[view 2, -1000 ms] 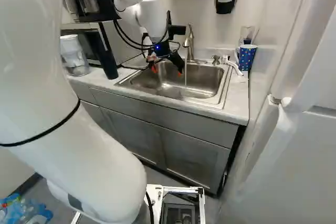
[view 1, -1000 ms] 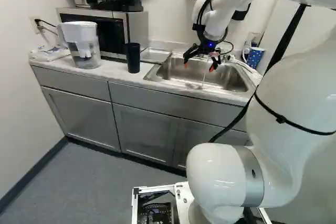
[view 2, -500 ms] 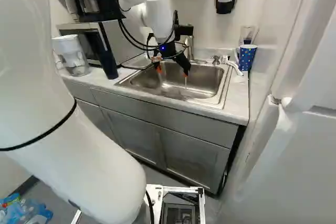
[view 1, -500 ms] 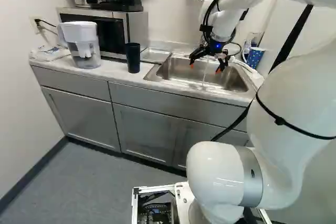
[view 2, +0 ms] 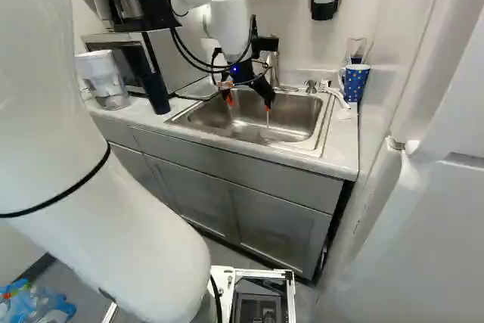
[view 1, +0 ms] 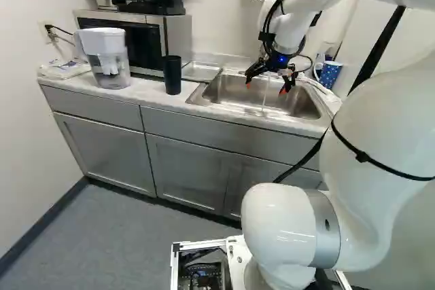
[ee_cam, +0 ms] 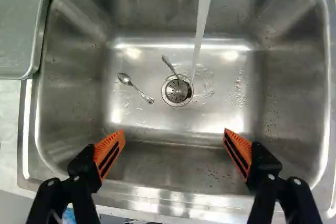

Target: Rinse the cup and place it in the tray

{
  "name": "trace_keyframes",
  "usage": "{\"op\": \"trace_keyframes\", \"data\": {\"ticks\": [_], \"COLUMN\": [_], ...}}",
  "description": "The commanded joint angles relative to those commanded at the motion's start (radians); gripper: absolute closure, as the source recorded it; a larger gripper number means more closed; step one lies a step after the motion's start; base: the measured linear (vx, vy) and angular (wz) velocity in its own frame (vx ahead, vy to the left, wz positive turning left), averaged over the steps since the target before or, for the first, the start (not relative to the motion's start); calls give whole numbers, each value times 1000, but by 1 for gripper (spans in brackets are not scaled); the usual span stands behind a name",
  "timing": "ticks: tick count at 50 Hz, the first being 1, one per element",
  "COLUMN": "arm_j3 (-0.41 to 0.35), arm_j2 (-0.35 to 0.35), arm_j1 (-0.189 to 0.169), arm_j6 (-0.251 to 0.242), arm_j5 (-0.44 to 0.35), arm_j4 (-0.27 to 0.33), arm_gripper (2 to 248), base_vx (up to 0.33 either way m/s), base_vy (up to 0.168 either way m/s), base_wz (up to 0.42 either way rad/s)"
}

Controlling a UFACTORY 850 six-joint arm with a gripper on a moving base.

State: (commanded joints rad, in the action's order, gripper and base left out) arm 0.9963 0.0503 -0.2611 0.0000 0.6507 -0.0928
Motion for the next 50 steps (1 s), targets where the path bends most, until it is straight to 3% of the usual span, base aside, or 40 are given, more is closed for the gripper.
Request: {"op": "trace_keyframes", "data": {"ticks": [15,50], "arm_j3": [-4,-25], "arm_j2": [4,25], "arm_j1": [14,101], "arm_j6": [0,0], "arm_j5": [0,0], "arm_j4": [0,0], "arm_gripper": [3,3], "base_vx": [0,0], "base_vy": [0,0], "base_wz": [0,0]}}
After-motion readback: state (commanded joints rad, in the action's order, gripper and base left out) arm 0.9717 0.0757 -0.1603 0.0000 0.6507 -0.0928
